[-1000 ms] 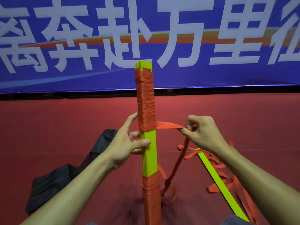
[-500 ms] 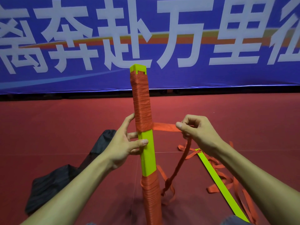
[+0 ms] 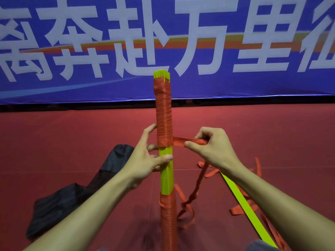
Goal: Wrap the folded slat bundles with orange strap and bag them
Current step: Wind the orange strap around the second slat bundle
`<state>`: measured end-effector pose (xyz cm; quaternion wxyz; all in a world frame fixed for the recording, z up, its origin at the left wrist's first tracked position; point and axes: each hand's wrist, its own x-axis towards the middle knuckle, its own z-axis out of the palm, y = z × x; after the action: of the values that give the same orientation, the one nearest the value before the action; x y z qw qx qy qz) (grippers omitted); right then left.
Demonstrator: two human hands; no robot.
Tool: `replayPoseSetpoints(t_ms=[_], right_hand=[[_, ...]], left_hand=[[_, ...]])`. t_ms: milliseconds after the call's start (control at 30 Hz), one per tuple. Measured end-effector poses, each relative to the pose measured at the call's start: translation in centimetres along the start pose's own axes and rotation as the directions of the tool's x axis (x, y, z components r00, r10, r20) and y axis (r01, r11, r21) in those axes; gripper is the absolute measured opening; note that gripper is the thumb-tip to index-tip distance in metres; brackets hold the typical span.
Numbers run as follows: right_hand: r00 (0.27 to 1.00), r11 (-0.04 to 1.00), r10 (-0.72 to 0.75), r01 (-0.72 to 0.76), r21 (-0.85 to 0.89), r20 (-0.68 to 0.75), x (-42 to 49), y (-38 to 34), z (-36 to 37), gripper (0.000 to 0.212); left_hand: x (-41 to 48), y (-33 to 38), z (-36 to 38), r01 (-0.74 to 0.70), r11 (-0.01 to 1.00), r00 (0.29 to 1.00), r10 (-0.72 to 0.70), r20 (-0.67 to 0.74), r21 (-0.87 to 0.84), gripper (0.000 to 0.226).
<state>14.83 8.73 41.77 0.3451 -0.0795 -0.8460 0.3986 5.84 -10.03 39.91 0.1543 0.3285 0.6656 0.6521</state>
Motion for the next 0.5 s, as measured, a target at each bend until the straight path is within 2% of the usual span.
replayPoseSetpoints(t_ms=[233, 500], right_hand=[[0.999, 0.998, -0.025, 0.027, 0.053, -0.032, -0.8, -2.1, 1.0, 0.052], [0.993, 0.996, -0.042, 0.050, 0.068, -0.106, -1.2, -3.5, 1.2, 0.055]], left_hand=[[-0.2, 0.9, 1.6, -0.137, 0.985, 0.987, 0.145, -0.075, 0.103, 0.087], [-0.7, 1.9, 2.6, -0.160, 0.956, 0.981, 0.181, -0.068, 0.246, 0.086]])
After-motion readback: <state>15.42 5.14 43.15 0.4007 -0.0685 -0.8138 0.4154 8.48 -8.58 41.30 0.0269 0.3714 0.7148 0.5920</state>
